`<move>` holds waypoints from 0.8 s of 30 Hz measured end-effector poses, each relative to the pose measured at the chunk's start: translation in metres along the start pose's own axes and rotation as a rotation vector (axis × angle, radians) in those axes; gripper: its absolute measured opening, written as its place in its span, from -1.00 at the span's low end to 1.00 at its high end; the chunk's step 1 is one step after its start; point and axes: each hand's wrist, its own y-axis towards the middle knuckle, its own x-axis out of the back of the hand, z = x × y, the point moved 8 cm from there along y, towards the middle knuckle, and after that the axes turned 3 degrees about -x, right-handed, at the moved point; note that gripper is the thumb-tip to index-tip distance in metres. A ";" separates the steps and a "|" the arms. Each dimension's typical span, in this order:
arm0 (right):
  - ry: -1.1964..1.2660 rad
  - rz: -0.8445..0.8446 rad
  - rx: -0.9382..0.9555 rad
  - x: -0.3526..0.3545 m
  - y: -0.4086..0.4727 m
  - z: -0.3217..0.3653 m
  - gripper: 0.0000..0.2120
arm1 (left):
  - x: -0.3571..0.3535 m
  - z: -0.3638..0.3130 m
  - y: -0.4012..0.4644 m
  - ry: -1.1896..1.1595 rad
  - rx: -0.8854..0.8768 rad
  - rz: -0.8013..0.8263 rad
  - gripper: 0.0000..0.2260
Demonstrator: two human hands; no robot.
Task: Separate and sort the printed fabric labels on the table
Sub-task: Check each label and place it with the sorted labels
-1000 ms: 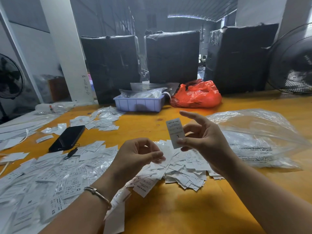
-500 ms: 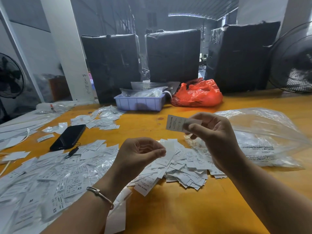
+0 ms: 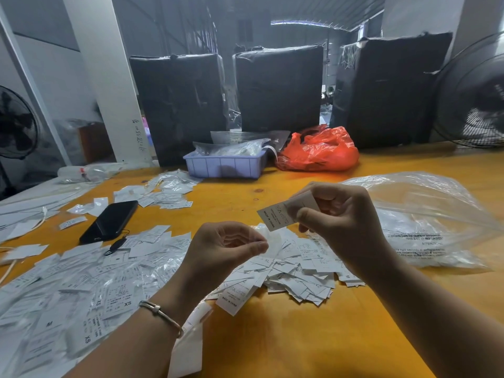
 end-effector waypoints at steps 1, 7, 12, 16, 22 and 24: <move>-0.005 0.006 0.005 -0.001 0.000 0.000 -0.87 | 0.000 0.000 0.000 0.001 0.001 0.001 -0.83; -0.133 0.008 0.054 -0.005 -0.001 0.003 -0.82 | 0.001 0.001 0.000 0.018 0.001 0.001 -0.90; -0.241 -0.005 0.108 -0.005 -0.001 0.005 -0.83 | 0.001 0.000 0.000 0.026 -0.002 -0.001 -0.89; -0.251 0.024 0.109 -0.008 0.000 0.004 -0.88 | -0.001 0.000 0.000 0.037 -0.004 0.012 -0.91; -0.211 0.074 0.108 -0.012 -0.001 0.003 -0.90 | -0.001 0.000 -0.001 0.022 0.009 0.029 -0.90; -0.198 0.084 0.080 -0.011 0.000 0.000 -0.90 | -0.002 -0.001 -0.001 0.012 0.014 0.042 -0.87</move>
